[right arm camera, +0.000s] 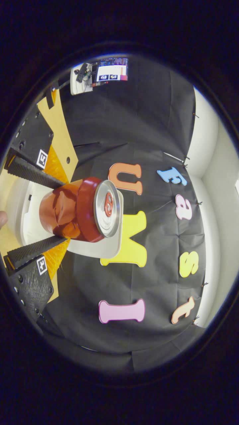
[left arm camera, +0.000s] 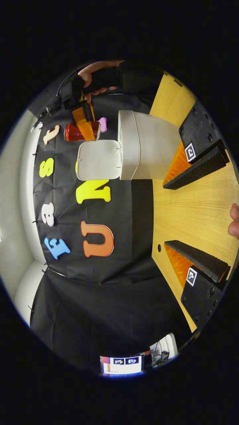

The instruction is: Press the lid of the desktop garbage bin to open it, pick up the crumpled paper on the desktop and throw it into the bin, then pick up the pop can on the desktop and drop it into the bin, and finally close the garbage bin lid.

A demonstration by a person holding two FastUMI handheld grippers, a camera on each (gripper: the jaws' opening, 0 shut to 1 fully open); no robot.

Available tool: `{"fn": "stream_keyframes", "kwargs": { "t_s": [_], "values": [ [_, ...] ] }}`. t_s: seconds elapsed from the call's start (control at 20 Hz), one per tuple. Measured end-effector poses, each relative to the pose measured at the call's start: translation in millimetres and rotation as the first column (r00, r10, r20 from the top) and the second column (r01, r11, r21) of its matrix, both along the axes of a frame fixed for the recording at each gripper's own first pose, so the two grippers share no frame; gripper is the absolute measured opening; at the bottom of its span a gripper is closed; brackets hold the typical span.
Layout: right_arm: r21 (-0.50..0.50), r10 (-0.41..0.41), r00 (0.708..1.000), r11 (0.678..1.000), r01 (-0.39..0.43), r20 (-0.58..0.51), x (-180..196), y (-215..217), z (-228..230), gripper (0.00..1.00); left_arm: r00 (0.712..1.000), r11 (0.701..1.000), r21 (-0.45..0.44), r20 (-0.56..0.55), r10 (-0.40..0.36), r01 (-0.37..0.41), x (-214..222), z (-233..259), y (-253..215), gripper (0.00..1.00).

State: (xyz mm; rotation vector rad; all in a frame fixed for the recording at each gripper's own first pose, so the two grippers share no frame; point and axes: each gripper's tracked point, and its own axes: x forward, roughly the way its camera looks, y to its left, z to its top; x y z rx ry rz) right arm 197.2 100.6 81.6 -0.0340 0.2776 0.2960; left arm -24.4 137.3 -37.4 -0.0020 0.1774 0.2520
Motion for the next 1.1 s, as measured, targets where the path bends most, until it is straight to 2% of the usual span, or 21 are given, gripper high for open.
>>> {"fn": "stream_keyframes", "kwargs": {
  "t_s": [0.15, 0.35, 0.55, 0.65, 0.85, 1.1],
  "values": [
    [-0.047, -0.046, 0.998, 0.998, 0.044, -0.052, 21, -1, -23, 0.80, 1.000, 1.000, -0.017, 0.001, -0.010, 0.010, -2, 2, -2, 0.98],
    [-0.062, -0.102, 0.992, 0.993, 0.097, -0.081, 42, -6, -41, 0.81, 0.999, 0.998, -0.024, 0.017, -0.052, 0.052, -4, 7, -14, 0.98],
    [-0.075, -0.122, 0.987, 0.991, 0.114, -0.103, 53, -7, -50, 0.90, 0.998, 0.998, -0.032, 0.016, -0.053, 0.053, -4, 8, -9, 0.98],
    [-0.028, -0.121, 0.989, 0.992, 0.119, -0.080, 52, -6, -38, 0.96, 0.999, 0.999, -0.026, 0.024, -0.038, 0.039, -6, 11, -3, 0.98],
    [0.005, -0.140, 0.990, 0.990, 0.140, 0.000, 45, -10, -3, 0.93, 0.999, 0.999, -0.036, 0.030, -0.023, 0.024, -5, 10, 1, 0.98],
    [0.036, -0.128, 0.991, 0.991, 0.126, 0.027, 40, -17, 37, 0.95, 0.998, 0.998, -0.047, 0.044, -0.050, 0.052, -3, 12, -6, 0.99]
  ]
}}
